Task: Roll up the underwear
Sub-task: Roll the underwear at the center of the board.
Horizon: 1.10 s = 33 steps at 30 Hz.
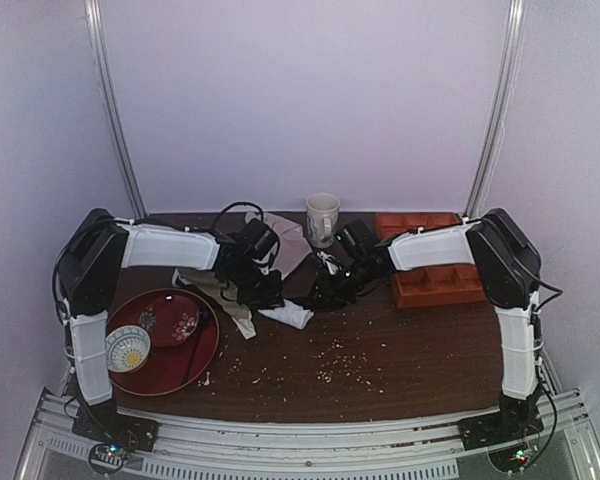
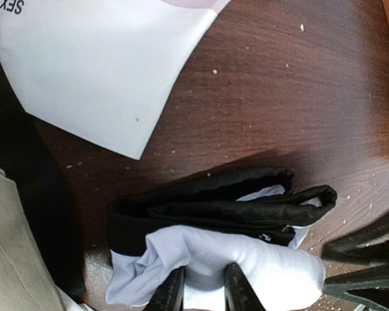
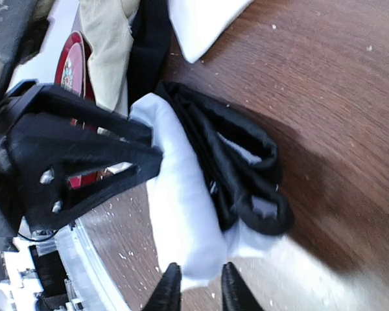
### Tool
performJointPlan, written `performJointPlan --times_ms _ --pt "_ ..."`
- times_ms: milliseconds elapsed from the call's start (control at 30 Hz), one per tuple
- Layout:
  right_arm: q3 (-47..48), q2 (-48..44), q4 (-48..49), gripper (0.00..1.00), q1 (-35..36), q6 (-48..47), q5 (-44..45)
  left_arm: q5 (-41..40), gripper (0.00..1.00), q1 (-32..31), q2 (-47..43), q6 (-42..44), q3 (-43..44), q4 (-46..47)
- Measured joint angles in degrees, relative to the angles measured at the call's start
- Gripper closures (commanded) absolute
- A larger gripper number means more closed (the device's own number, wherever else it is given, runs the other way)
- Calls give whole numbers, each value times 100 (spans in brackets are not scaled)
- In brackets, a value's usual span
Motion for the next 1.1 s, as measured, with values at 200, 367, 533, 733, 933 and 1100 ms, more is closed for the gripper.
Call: performJointPlan --times_ms 200,367,533,733,933,1100 --pt "-221 -527 11 90 208 -332 509 4 69 4 26 -2 48 -46" --pt "-142 -581 -31 94 452 -525 662 11 69 9 50 -2 92 -81" --pt "221 -212 -142 97 531 -562 684 35 70 15 59 0 109 -103" --pt "549 308 -428 97 496 -577 828 103 70 28 68 4 114 -103" --pt "431 227 -321 87 505 -699 907 247 70 81 111 17 186 -173" --pt "-337 -306 197 85 590 -887 1268 372 69 101 177 81 299 -271"
